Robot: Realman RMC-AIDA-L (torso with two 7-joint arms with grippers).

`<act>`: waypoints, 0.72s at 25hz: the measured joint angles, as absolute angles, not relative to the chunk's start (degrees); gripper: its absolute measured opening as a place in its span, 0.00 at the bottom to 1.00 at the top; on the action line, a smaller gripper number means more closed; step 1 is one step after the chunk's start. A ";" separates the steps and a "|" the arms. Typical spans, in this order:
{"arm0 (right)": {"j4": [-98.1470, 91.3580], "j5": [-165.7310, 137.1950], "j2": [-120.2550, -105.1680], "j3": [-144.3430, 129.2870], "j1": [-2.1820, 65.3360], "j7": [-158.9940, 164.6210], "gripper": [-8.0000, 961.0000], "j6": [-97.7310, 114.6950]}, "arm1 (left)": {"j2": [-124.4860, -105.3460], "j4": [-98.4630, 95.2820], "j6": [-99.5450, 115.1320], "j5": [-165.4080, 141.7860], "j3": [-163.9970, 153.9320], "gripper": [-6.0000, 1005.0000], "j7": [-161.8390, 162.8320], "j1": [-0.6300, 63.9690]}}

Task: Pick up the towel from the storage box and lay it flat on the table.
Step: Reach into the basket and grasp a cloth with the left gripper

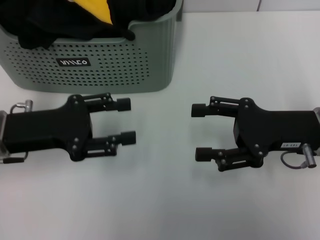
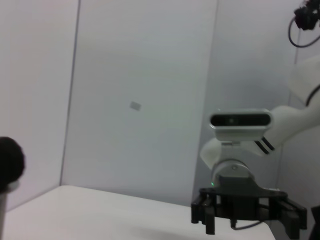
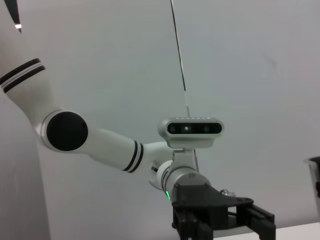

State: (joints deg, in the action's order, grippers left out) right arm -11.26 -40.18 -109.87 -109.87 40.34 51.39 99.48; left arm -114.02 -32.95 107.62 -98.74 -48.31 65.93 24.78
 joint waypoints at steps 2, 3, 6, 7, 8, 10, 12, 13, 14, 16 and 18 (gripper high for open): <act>-11.23 -40.10 -109.74 -109.34 40.10 51.36 0.87 99.42 | -113.95 -33.06 107.62 -98.46 -47.11 0.68 67.30 24.84; -11.17 -40.09 -109.70 -108.85 39.97 51.36 0.87 99.35 | -113.93 -33.13 107.64 -98.27 -46.38 0.68 68.23 24.93; -10.95 -40.24 -109.61 -107.05 39.25 51.31 0.87 98.64 | -113.83 -35.10 107.75 -95.82 -42.73 0.68 75.48 25.38; -10.98 -40.22 -109.60 -106.87 39.04 51.29 0.87 98.33 | -113.79 -37.08 108.05 -93.78 -41.20 0.68 79.63 25.50; -11.08 -40.15 -109.55 -106.84 38.92 51.27 0.87 98.15 | -113.78 -39.09 108.37 -91.94 -40.25 0.68 83.46 25.49; -11.15 -39.98 -109.49 -106.81 38.80 51.24 0.87 97.92 | -113.74 -43.51 108.63 -88.26 -39.51 0.68 88.35 25.24; -11.07 -39.96 -109.50 -106.76 38.70 51.23 0.87 97.58 | -113.74 -47.59 107.43 -85.41 -39.14 0.68 92.04 24.90; -11.07 -39.96 -109.57 -106.75 38.60 51.20 0.87 97.36 | -113.68 -49.86 105.40 -84.86 -38.24 0.68 94.63 24.78; -11.08 -39.96 -109.65 -106.74 38.50 51.15 0.87 97.19 | -113.62 -51.12 104.02 -84.77 -37.51 0.68 96.14 24.75; -11.11 -39.97 -109.86 -106.74 38.29 51.00 0.87 96.64 | -113.42 -53.79 99.09 -85.11 -34.64 0.68 100.60 24.84; -11.11 -40.04 -110.07 -106.71 38.21 50.93 0.87 96.01 | -113.28 -55.28 93.33 -85.27 -32.33 0.68 104.15 25.06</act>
State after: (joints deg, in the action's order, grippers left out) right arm -11.11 -40.04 -110.07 -106.71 38.21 50.94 96.01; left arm -113.28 -55.28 93.33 -85.27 -32.33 104.15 25.06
